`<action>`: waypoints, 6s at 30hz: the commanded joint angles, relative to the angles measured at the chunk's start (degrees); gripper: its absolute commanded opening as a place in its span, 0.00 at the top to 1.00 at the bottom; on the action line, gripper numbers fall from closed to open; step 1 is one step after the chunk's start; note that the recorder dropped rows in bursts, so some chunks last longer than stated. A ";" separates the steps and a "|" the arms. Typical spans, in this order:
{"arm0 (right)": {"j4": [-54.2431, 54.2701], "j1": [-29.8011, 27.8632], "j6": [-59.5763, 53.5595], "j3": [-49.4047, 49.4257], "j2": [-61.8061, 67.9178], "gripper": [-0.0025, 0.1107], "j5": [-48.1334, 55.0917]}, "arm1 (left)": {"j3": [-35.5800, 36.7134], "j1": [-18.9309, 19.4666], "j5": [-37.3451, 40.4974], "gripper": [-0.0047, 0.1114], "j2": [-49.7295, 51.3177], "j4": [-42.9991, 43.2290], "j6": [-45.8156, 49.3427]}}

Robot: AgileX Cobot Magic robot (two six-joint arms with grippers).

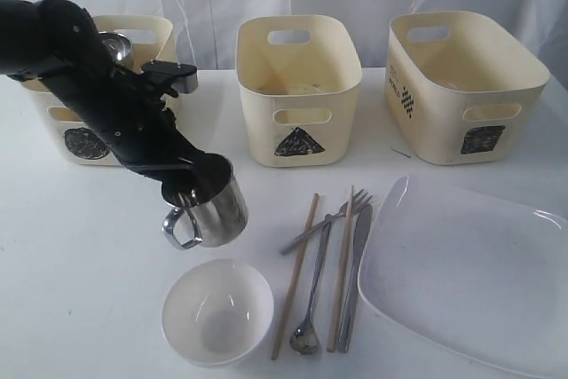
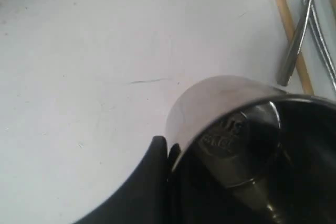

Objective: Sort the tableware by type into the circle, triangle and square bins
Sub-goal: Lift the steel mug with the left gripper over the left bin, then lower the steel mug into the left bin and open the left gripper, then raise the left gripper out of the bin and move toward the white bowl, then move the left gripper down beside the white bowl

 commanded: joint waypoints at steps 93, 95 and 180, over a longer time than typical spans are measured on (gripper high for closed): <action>-0.15 0.16 0.19 0.31 -0.26 0.98 -0.49 | -14.38 14.65 -15.81 0.90 1.13 22.90 -13.49; -0.15 0.16 0.19 0.31 -0.26 0.98 -0.49 | -14.38 14.65 -15.89 0.82 1.13 22.90 -13.49; -0.15 0.16 1.81 0.31 -0.26 0.98 -0.49 | 22.95 4.60 5.75 0.51 -28.17 -14.49 9.90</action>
